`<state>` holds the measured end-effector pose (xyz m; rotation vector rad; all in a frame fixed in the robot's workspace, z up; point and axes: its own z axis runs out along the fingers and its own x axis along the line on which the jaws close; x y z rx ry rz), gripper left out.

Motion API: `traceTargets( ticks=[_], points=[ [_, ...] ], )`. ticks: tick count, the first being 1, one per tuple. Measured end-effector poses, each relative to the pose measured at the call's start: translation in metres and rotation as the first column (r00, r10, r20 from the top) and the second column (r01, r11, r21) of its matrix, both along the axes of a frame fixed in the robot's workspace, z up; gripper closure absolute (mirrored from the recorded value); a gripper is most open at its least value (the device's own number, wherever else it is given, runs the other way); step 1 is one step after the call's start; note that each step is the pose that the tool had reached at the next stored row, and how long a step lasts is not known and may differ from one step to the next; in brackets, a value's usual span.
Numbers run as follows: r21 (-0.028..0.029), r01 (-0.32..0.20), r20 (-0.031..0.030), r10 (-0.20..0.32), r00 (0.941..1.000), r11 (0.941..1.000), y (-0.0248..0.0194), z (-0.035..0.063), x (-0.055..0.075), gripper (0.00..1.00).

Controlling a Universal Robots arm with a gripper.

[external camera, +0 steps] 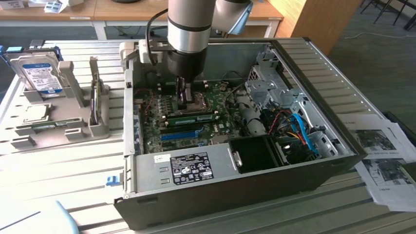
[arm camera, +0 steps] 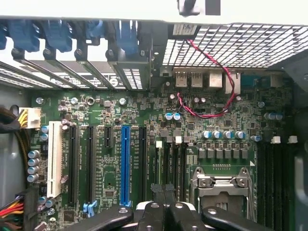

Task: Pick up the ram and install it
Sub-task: 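Press down the ram until it locks into place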

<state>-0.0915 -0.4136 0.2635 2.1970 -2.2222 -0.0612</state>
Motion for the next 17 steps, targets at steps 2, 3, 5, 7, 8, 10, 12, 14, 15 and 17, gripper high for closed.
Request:
traceTargets(
  ticks=[2, 3, 5, 7, 8, 10, 12, 14, 15, 17],
  points=[
    [0.0000, 0.000, 0.0000, 0.000, 1.0000, 1.0000, 0.0000, 0.0034, 0.000, 0.91],
    [0.0000, 0.000, 0.0000, 0.000, 1.0000, 1.0000, 0.0000, 0.0050, 0.000, 0.91],
    [0.0000, 0.000, 0.0000, 0.000, 1.0000, 1.0000, 0.0000, 0.0087, 0.000, 0.91],
    [0.0000, 0.000, -0.0001, 0.000, 1.0000, 1.0000, 0.0000, 0.0123, 0.000, 0.91],
    [0.0000, 0.000, 0.0000, 0.000, 1.0000, 1.0000, 0.0000, 0.0140, 0.000, 0.91],
    [-0.0001, 0.000, 0.0000, 0.000, 1.0000, 1.0000, 0.0000, 0.0175, 0.000, 0.91],
    [0.0000, 0.000, 0.0000, 0.000, 1.0000, 1.0000, 0.0000, 0.0211, 0.000, 0.91],
    [0.0000, 0.000, 0.0000, 0.000, 1.0000, 1.0000, 0.0000, 0.0248, 0.000, 0.91],
    [-0.0001, 0.000, 0.0000, 0.000, 1.0000, 1.0000, 0.0000, 0.0346, 0.000, 0.91],
    [0.0000, 0.000, 0.0001, 0.000, 1.0000, 1.0000, 0.0000, 0.0456, 0.000, 0.91]
  ],
)
